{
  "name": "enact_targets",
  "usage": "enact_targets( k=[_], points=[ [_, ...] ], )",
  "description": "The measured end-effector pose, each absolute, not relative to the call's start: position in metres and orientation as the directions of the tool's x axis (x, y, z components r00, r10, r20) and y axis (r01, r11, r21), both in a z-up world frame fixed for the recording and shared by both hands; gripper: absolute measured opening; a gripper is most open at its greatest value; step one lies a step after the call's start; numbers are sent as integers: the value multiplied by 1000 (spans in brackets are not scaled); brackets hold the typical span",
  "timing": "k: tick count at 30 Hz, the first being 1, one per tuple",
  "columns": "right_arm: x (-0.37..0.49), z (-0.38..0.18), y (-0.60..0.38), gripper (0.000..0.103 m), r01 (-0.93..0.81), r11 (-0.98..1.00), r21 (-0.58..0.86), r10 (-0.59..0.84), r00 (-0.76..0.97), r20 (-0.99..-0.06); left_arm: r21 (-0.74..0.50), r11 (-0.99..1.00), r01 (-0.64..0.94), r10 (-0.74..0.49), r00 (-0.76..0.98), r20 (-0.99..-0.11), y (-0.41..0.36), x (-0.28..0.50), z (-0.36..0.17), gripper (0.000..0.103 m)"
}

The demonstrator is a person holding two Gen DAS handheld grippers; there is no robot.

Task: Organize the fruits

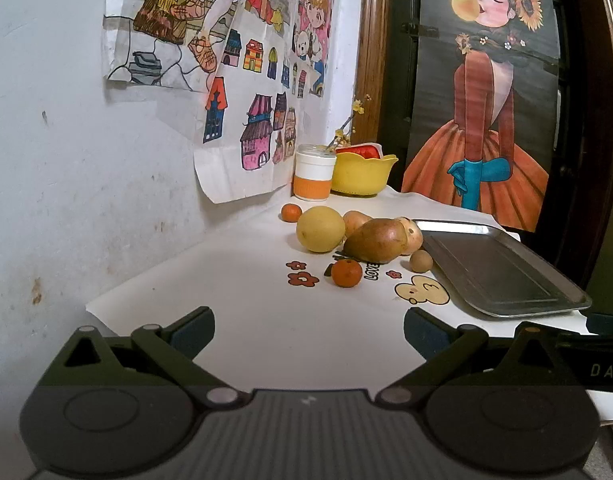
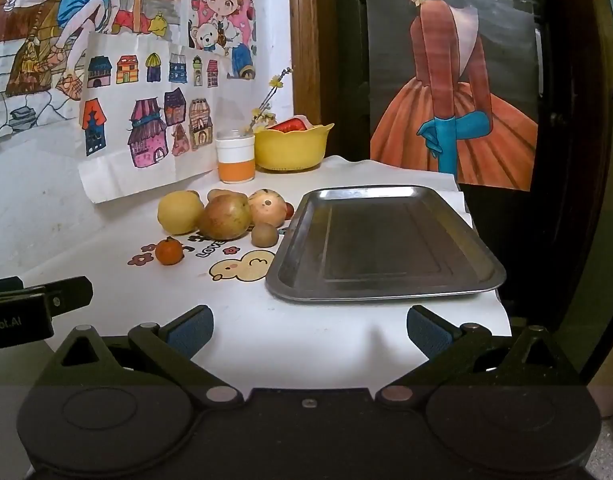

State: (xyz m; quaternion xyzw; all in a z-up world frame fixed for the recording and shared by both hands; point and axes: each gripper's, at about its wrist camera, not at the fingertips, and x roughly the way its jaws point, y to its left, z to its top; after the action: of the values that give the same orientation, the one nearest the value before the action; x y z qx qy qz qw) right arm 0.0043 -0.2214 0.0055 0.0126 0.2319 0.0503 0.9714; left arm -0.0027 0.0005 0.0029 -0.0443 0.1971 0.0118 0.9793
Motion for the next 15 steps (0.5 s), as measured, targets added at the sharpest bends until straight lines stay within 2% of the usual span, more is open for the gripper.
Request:
enact_targets(
  k=[15],
  points=[
    [4, 5, -221, 103, -93, 995, 48, 104, 886, -452, -83, 996, -42, 6, 922, -387, 0, -3, 2, 103]
  ],
)
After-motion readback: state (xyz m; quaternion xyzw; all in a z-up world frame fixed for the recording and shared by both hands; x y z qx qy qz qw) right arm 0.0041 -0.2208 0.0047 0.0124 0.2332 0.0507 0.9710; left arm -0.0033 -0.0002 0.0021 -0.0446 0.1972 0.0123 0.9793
